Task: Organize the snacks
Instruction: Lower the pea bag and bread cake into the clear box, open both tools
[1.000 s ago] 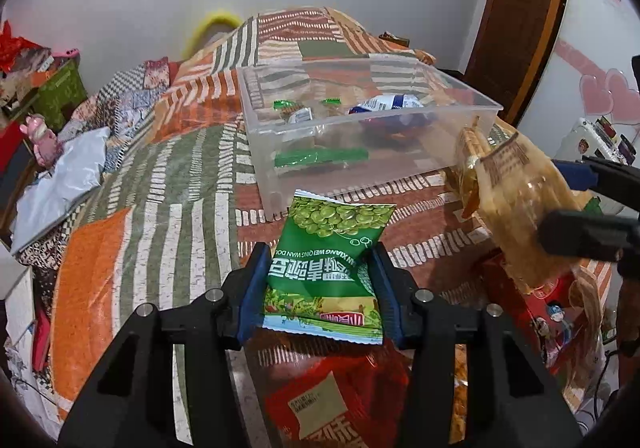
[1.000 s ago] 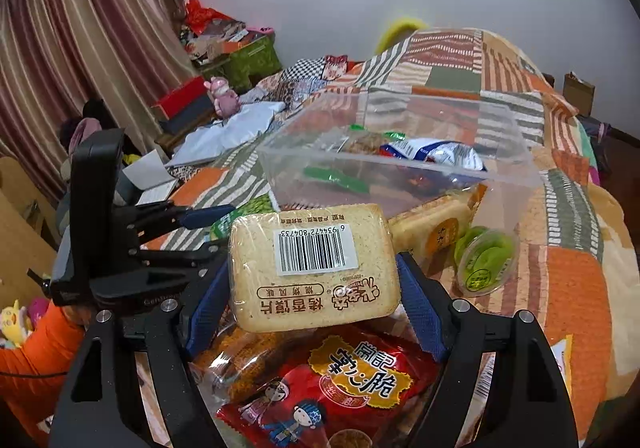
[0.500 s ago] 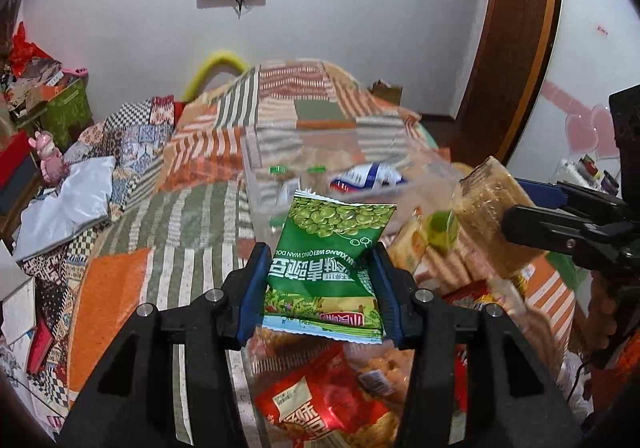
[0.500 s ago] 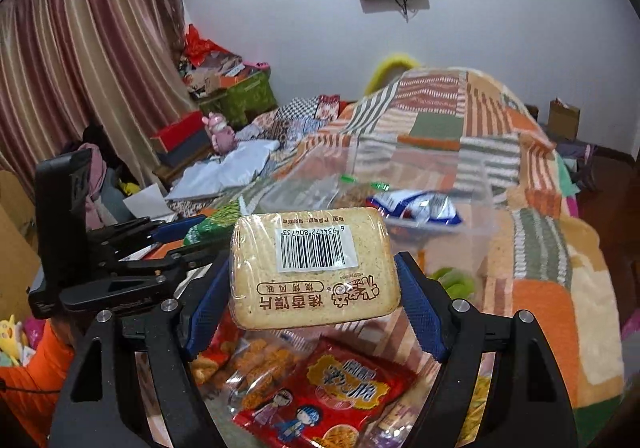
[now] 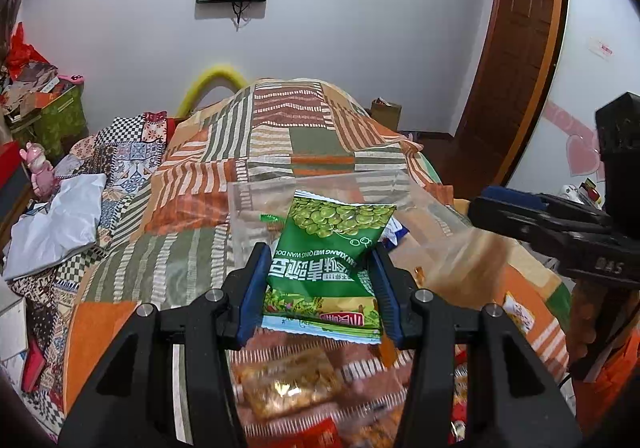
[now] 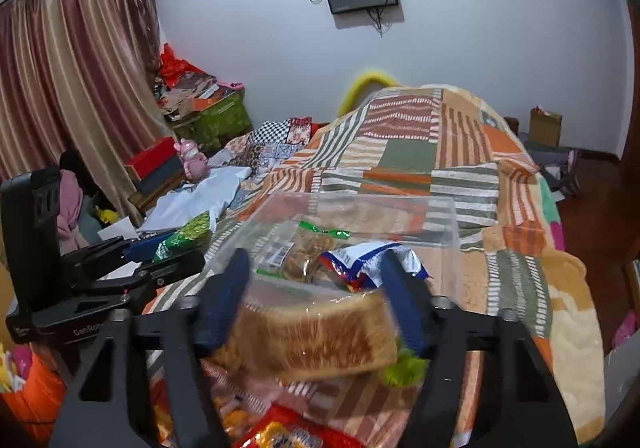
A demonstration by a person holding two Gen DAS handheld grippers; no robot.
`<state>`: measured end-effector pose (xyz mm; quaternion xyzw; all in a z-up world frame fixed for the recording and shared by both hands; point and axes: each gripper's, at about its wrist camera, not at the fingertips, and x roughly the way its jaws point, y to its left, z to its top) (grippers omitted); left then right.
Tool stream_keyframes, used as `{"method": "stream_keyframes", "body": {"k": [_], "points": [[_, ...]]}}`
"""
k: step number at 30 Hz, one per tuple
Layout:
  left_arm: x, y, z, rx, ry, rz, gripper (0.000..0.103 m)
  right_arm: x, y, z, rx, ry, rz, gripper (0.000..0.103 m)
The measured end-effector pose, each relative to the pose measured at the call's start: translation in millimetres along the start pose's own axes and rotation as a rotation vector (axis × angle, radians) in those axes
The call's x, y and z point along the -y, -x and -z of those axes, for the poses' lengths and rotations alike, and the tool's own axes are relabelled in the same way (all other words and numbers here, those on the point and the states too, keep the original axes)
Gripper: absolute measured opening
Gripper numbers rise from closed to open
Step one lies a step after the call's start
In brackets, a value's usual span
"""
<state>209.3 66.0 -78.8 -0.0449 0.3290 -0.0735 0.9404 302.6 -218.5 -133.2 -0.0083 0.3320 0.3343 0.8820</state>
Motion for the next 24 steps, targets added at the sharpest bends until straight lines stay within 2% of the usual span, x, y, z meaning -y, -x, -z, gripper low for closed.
{"method": "stream_keyframes", "body": {"k": [3, 8, 10, 11, 12, 16, 20, 24], "points": [[-4, -17, -3, -0.025, 0.003, -0.023, 0.049, 10, -19, 3, -0.051, -0.015, 0.014, 0.057], [-16, -24, -1, -0.034, 0.039, -0.024, 0.049, 19, -11, 21, -0.083, -0.029, -0.003, 0.058], [-18, -25, 3, -0.047, 0.055, -0.019, 0.049, 19, -5, 26, -0.094, -0.02, 0.001, 0.065], [-19, -25, 5, -0.053, 0.058, -0.015, 0.049, 19, -2, 31, -0.1, -0.016, 0.004, 0.072], [-18, -23, 7, -0.057, 0.057, -0.013, 0.049, 19, 1, 36, -0.105, -0.014, 0.008, 0.076], [-13, -14, 17, -0.051, 0.04, -0.017, 0.049, 20, 2, 54, -0.146, -0.024, 0.024, 0.077], [-9, -4, 24, -0.05, 0.042, -0.003, 0.049, 16, -10, 78, -0.227, -0.03, 0.046, 0.081], [-4, 8, 29, -0.038, 0.038, 0.007, 0.049, 10, -21, 88, -0.27, -0.008, 0.069, 0.083]]}}
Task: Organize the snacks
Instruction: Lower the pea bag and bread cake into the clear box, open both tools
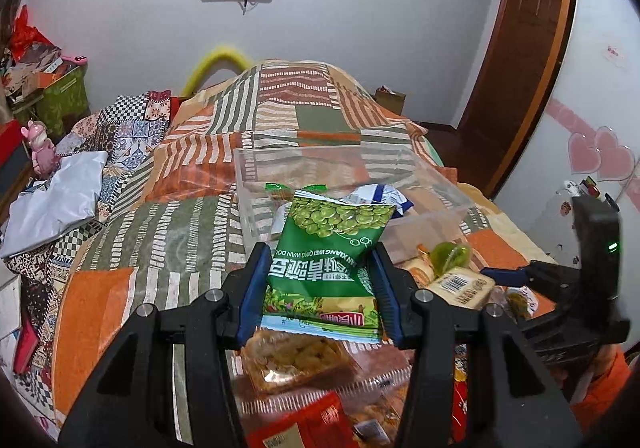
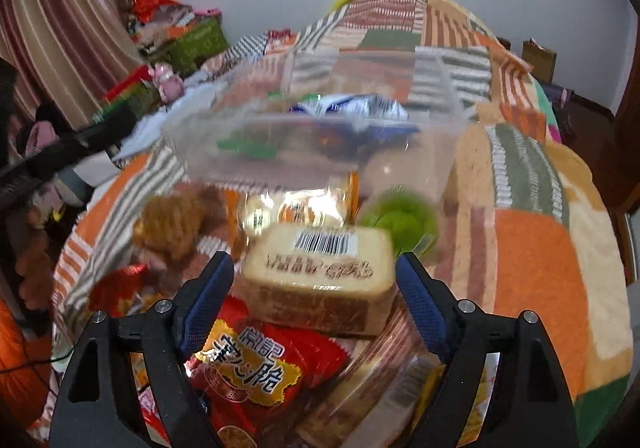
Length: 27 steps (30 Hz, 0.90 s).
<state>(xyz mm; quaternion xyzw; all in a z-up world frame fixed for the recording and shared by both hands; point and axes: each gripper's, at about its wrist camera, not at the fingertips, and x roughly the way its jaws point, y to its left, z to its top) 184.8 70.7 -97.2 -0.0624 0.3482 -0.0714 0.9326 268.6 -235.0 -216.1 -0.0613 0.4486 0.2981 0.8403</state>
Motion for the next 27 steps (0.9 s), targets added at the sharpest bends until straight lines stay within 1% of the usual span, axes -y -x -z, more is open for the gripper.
{"method": "stream_keyframes", "body": {"k": [2, 5, 13, 20, 22, 27], "points": [[1, 3, 1, 0.004, -0.002, 0.002, 0.049, -1, -5, 1, -0.01, 0.006, 0.017, 0.083], [2, 8, 3, 0.007, -0.003, 0.004, 0.049, 3, -9, 1, -0.011, -0.012, 0.013, 0.083], [2, 7, 5, 0.002, 0.005, -0.002, 0.049, -3, 4, 5, 0.037, -0.018, -0.011, 0.08], [2, 8, 2, 0.011, 0.013, -0.003, 0.049, -11, 33, -4, 0.13, -0.016, -0.036, 0.08], [2, 8, 1, 0.016, 0.013, -0.004, 0.049, -14, 42, -11, 0.165, -0.012, -0.046, 0.08], [2, 6, -11, 0.036, 0.02, -0.009, 0.049, -20, 58, -37, 0.25, 0.015, -0.034, 0.08]]}}
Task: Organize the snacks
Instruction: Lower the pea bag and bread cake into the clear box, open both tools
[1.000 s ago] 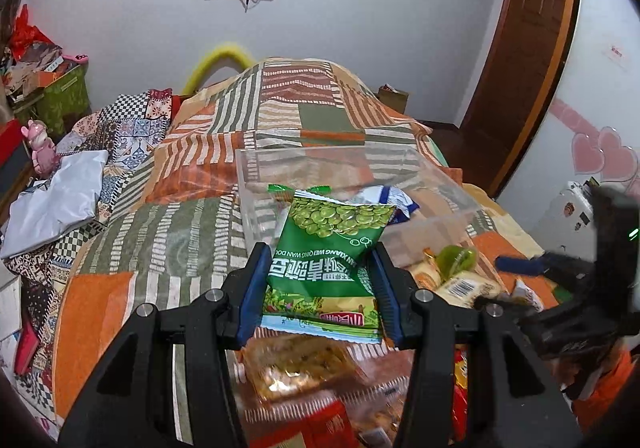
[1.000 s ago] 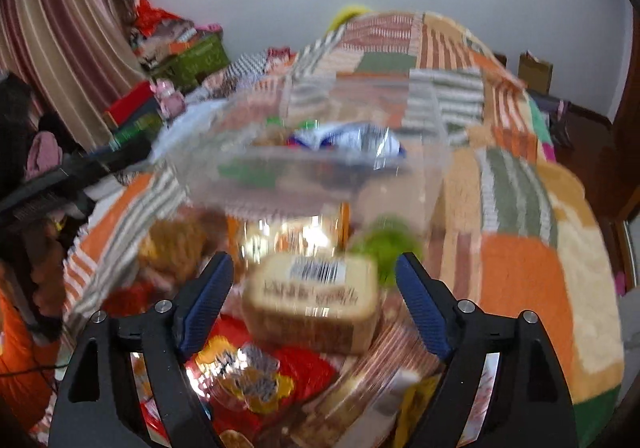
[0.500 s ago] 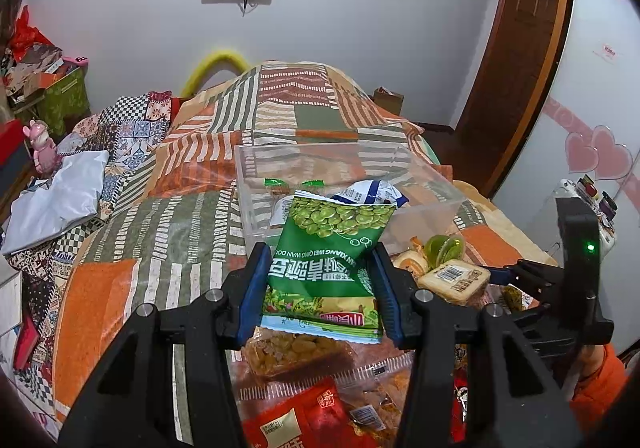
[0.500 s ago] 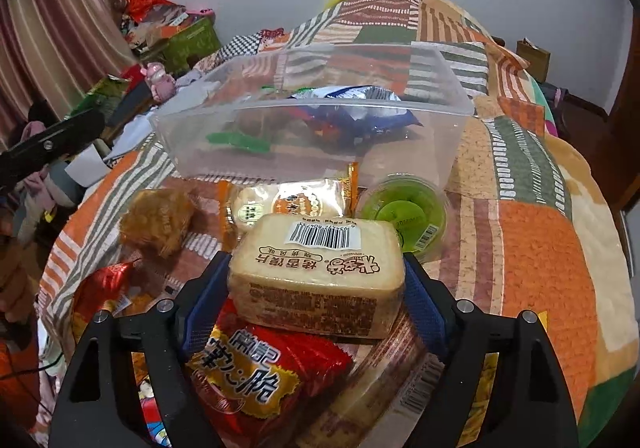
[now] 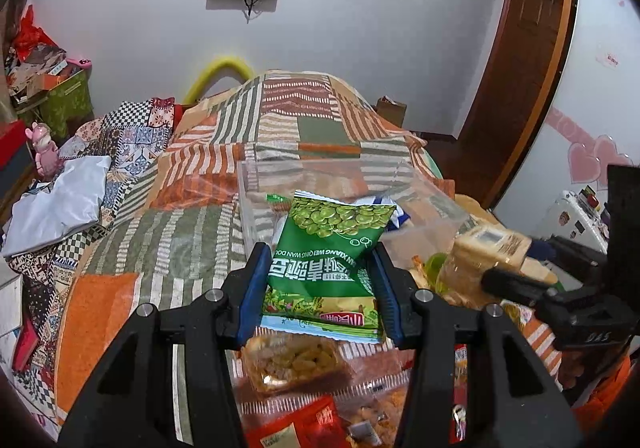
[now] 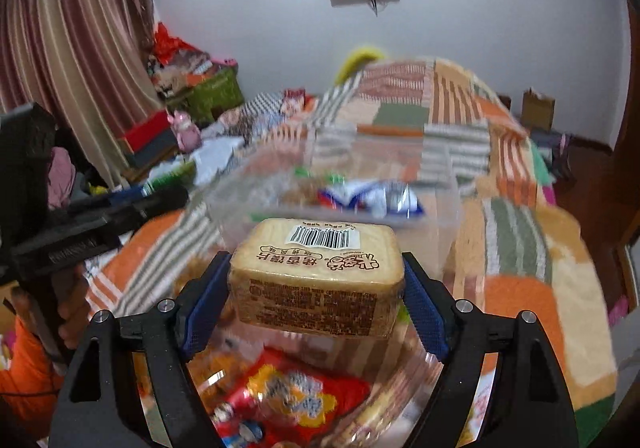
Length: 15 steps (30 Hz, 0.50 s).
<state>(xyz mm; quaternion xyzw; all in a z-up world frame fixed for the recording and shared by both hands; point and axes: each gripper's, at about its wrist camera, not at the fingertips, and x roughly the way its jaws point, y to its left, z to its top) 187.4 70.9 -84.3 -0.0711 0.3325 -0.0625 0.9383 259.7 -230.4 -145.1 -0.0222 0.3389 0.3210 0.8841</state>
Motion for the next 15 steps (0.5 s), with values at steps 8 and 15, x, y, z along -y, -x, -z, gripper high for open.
{"method": "stream_keyframes", "body": {"k": [8, 15], "points": [[-1, -16, -24, 0.015, 0.0, -0.014, 0.049, 7, -26, -34, 0.029, -0.008, 0.012, 0.08], [-11, -47, -37, -0.019, 0.028, -0.012, 0.049, 14, -69, -47, -0.032, -0.007, 0.018, 0.08]]}}
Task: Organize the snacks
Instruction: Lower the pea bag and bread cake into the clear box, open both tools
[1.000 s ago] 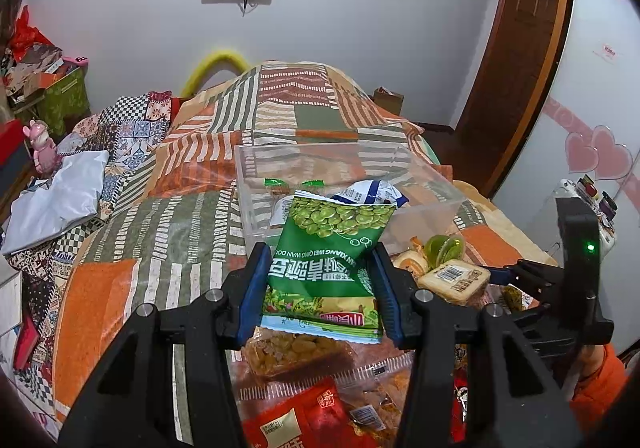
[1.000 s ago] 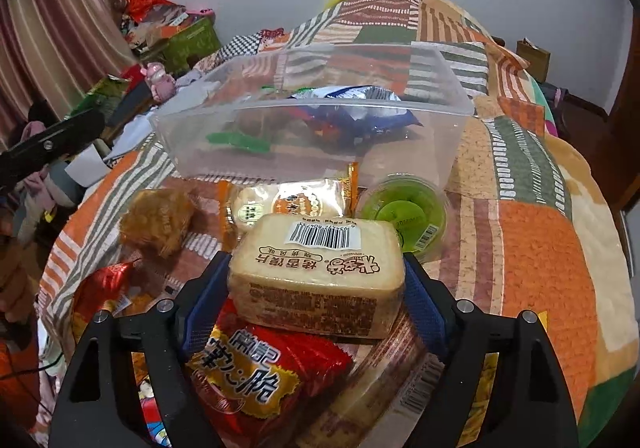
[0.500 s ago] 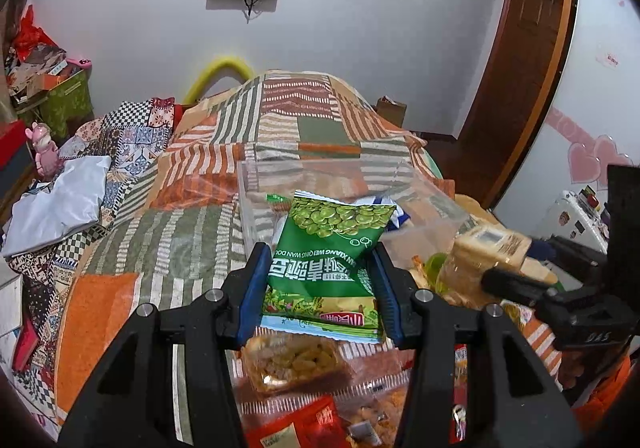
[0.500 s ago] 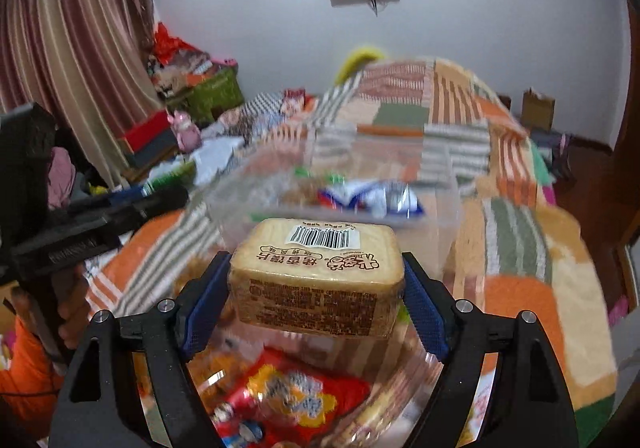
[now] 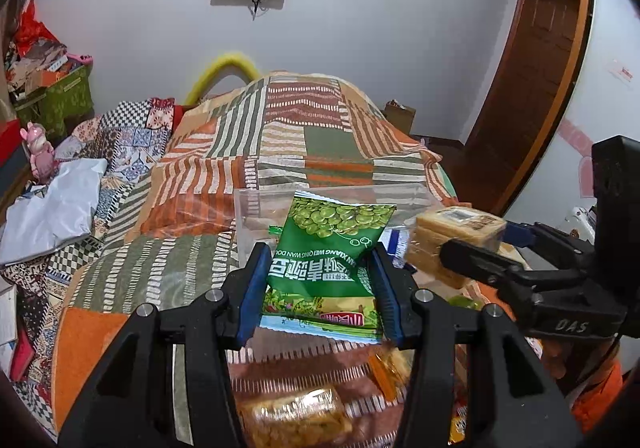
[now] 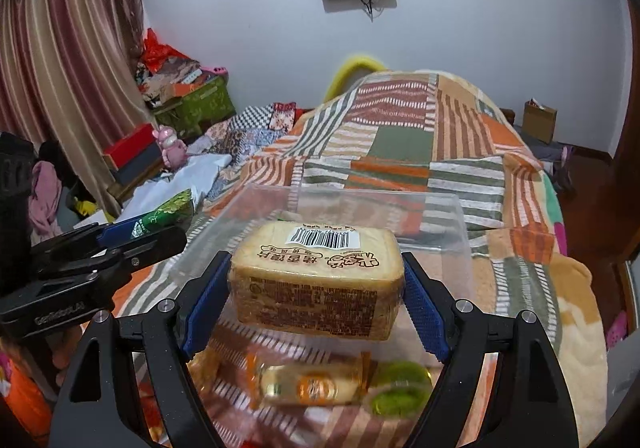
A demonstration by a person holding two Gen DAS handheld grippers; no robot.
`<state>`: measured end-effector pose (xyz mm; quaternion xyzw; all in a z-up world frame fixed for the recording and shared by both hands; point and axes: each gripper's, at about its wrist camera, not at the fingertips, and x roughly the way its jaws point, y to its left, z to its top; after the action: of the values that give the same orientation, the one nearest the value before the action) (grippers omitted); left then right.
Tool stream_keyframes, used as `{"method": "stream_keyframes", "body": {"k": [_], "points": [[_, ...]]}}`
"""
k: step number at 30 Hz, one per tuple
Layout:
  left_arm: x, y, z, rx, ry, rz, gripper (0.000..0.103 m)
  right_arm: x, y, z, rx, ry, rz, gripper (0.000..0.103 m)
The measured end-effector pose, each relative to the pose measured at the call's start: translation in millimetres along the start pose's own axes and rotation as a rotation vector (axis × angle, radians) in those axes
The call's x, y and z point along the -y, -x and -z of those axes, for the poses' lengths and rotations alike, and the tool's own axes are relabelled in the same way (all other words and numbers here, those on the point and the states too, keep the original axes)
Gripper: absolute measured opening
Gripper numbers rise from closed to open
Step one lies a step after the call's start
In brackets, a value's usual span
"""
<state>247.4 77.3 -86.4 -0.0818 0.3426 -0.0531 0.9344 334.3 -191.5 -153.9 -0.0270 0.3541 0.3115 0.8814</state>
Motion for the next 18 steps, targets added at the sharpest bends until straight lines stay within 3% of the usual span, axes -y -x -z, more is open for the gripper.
{"method": "stream_keyframes", "body": {"k": [9, 18], "points": [[-6, -51, -3, -0.078, -0.009, -0.013, 0.049, 1, -39, 4, -0.097, 0.024, 0.006, 0.08], [-11, -70, 5, -0.138, 0.007, -0.014, 0.049, -3, -42, 5, -0.112, 0.052, 0.021, 0.082]]}}
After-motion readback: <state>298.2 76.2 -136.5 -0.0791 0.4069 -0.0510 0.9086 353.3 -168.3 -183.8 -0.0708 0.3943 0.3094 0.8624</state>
